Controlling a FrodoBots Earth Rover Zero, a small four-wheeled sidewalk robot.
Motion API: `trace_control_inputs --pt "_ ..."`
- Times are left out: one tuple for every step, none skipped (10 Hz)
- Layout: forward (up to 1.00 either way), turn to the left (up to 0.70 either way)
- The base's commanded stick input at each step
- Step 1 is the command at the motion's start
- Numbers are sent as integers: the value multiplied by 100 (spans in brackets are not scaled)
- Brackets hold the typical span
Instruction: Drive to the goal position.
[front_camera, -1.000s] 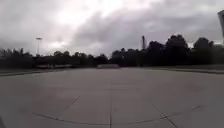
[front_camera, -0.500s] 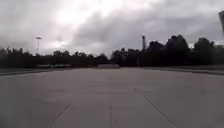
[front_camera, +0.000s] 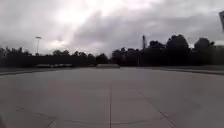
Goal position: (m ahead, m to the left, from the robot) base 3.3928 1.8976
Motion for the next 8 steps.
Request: trace_control_inputs --pt "70 2" --pt "70 2" --pt "70 2" --pt "70 2" --pt "70 2" --pt "70 2" --pt "70 2" --pt "70 2"
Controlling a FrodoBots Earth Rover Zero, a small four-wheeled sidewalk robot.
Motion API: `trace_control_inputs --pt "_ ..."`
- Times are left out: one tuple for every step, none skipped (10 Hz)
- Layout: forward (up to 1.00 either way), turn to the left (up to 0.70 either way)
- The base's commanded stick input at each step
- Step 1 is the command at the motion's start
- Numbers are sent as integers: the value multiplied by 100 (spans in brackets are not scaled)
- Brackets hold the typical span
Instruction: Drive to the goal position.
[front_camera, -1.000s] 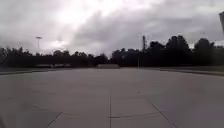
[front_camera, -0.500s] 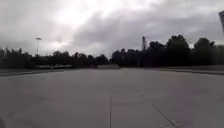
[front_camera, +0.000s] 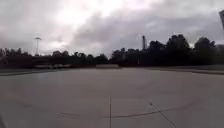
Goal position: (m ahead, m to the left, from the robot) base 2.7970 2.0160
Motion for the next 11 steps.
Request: trace_control_inputs --pt "70 2" --pt "70 2" --pt "70 2" --pt "70 2" --pt "70 2" --pt "70 2" --pt "70 2" --pt "70 2" --pt "70 2" --pt "70 2" --pt "70 2"
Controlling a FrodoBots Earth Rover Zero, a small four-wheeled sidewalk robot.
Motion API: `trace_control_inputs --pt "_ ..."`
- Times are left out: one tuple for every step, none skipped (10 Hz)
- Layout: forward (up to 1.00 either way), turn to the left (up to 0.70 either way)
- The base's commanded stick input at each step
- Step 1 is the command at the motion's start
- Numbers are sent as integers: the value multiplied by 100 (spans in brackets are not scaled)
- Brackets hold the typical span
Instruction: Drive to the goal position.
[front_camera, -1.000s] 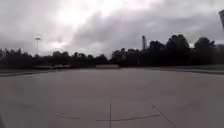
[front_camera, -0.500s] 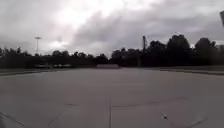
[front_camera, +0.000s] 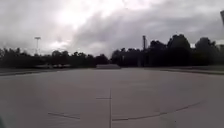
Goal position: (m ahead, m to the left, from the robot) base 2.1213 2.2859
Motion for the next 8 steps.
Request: trace_control_inputs --pt "70 2" --pt "70 2" --pt "70 2" --pt "70 2" --pt "70 2" --pt "70 2" --pt "70 2" --pt "70 2"
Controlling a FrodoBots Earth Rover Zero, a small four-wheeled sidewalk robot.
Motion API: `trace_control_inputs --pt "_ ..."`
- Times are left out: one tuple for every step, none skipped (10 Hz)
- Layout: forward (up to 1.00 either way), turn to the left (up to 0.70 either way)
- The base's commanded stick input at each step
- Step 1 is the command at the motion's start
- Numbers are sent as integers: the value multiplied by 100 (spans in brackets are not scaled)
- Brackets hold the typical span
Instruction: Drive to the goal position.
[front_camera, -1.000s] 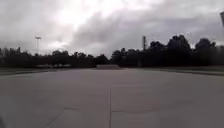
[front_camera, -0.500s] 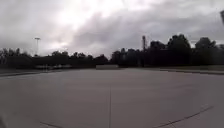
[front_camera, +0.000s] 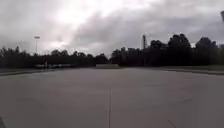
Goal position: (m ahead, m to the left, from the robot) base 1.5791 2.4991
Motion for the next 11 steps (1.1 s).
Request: trace_control_inputs --pt "70 2" --pt "70 2" --pt "70 2" --pt "70 2" --pt "70 2" --pt "70 2" --pt "70 2" --pt "70 2" --pt "70 3" --pt "70 10" --pt "70 18"
